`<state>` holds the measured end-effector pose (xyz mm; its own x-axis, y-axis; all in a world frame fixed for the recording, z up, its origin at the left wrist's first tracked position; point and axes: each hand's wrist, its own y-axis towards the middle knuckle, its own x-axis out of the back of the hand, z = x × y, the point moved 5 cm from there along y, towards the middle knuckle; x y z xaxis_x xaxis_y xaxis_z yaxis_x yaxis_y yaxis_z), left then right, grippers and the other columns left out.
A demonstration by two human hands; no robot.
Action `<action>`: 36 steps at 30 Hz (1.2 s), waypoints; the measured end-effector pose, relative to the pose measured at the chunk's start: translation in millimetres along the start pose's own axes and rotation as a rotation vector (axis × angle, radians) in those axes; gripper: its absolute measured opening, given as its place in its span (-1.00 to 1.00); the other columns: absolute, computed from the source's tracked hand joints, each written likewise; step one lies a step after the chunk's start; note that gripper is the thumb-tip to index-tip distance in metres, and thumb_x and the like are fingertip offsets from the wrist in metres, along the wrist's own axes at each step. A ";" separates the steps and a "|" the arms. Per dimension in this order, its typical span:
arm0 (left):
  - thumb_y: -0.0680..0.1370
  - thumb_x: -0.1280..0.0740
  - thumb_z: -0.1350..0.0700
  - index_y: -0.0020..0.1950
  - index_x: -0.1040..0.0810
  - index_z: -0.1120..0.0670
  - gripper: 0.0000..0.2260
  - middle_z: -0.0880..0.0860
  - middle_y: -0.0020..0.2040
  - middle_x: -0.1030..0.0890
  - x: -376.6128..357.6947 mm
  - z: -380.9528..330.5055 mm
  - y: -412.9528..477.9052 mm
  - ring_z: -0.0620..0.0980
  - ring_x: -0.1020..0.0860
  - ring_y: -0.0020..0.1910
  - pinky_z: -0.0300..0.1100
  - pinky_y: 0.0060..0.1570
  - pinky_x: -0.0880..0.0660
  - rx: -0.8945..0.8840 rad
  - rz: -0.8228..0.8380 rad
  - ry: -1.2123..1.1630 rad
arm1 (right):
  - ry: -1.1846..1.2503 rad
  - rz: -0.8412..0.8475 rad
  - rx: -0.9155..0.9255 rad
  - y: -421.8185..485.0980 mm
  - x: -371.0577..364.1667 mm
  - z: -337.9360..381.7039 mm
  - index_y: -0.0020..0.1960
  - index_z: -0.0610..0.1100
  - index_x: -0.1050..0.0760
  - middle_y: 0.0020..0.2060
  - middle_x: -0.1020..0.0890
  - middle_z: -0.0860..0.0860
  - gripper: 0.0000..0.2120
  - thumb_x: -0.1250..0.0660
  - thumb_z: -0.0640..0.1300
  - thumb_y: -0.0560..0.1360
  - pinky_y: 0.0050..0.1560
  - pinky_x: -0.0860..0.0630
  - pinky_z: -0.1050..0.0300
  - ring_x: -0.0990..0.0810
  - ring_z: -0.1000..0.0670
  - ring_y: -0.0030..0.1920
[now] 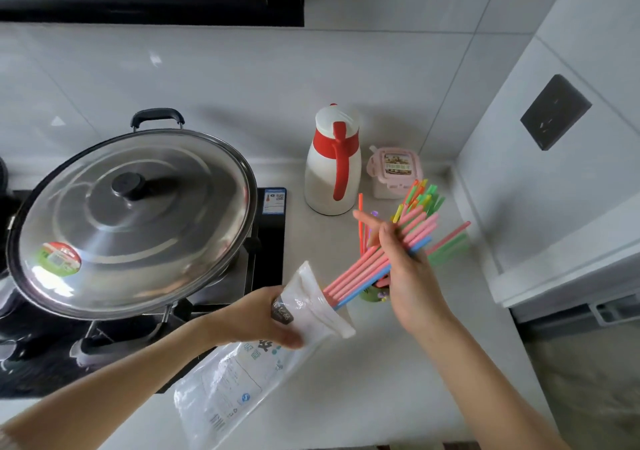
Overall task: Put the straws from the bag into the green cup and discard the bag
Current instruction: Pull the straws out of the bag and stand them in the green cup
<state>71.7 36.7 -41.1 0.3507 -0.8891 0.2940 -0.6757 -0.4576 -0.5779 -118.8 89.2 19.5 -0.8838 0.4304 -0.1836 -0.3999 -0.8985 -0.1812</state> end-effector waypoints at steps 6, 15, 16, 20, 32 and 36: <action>0.30 -0.56 0.26 -0.10 -0.52 0.01 -0.68 -0.11 -0.34 -0.61 5.2 -3.6 2.1 -0.25 -0.58 -0.38 -0.39 -0.34 -0.50 -0.045 -0.129 -0.036 | 0.396 -0.008 0.140 8.9 19.6 53.1 -0.25 -0.16 -0.35 -0.39 -0.65 0.00 -0.73 -0.16 0.03 0.48 -0.12 -0.64 0.11 -0.66 0.01 -0.31; 0.28 -0.57 0.25 -0.09 -0.54 -0.05 -0.65 -0.11 -0.29 -0.64 7.6 9.8 -2.9 -0.23 -0.62 -0.33 -0.35 -0.32 -0.54 -0.011 -0.230 -0.084 | 0.376 -0.286 0.410 15.5 66.1 129.4 -0.49 -0.02 -0.06 -0.64 -0.13 0.11 -0.46 -0.16 0.08 0.59 -0.53 -0.12 0.25 -0.06 0.09 -0.60; 0.28 -0.58 0.23 -0.10 -0.54 -0.07 -0.65 -0.12 -0.30 -0.65 7.5 11.3 -3.9 -0.24 -0.62 -0.32 -0.36 -0.32 -0.54 -0.009 -0.242 -0.071 | 0.337 -0.295 0.410 17.3 62.7 129.5 -0.51 -0.01 -0.08 -0.65 -0.13 0.11 -0.46 -0.16 0.08 0.59 -0.53 -0.13 0.25 -0.07 0.10 -0.61; 0.26 -0.59 0.17 -0.15 -0.52 -0.13 -0.66 -0.22 -0.35 -0.65 8.5 16.2 -7.5 -0.30 -0.60 -0.33 -0.40 -0.32 -0.50 -0.005 -0.271 -0.029 | 0.186 -0.297 0.385 36.7 48.4 108.2 -0.54 -0.01 -0.18 -0.67 -0.20 0.13 -0.46 -0.23 -0.01 0.58 -0.55 -0.14 0.28 -0.14 0.11 -0.64; 0.28 -0.58 0.15 -0.07 -0.53 -0.13 -0.64 -0.10 -0.21 -0.67 4.7 21.0 -9.5 -0.22 -0.64 -0.22 -0.34 -0.26 -0.55 -0.024 -0.255 -0.039 | -0.311 -0.209 0.291 71.9 33.1 36.4 -0.37 -0.46 -0.25 -0.51 -0.32 -0.16 -0.42 -0.32 0.01 0.52 -0.41 -0.26 0.11 -0.28 -0.06 -0.48; 0.27 -0.58 0.15 -0.07 -0.52 -0.15 -0.63 -0.10 -0.20 -0.66 4.9 20.6 -8.7 -0.23 -0.63 -0.22 -0.36 -0.26 -0.54 -0.028 -0.259 -0.033 | -0.515 -0.156 0.339 69.1 28.4 41.8 -0.40 -0.30 -0.45 -0.51 -0.51 -0.27 -0.59 -0.35 -0.05 0.50 -0.31 -0.45 0.12 -0.47 -0.09 -0.46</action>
<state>92.6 36.4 -50.3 0.5350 -0.7417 0.4046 -0.5782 -0.6706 -0.4648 -181.7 35.7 42.2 -0.7787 0.5376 0.3234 -0.5137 -0.8423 0.1634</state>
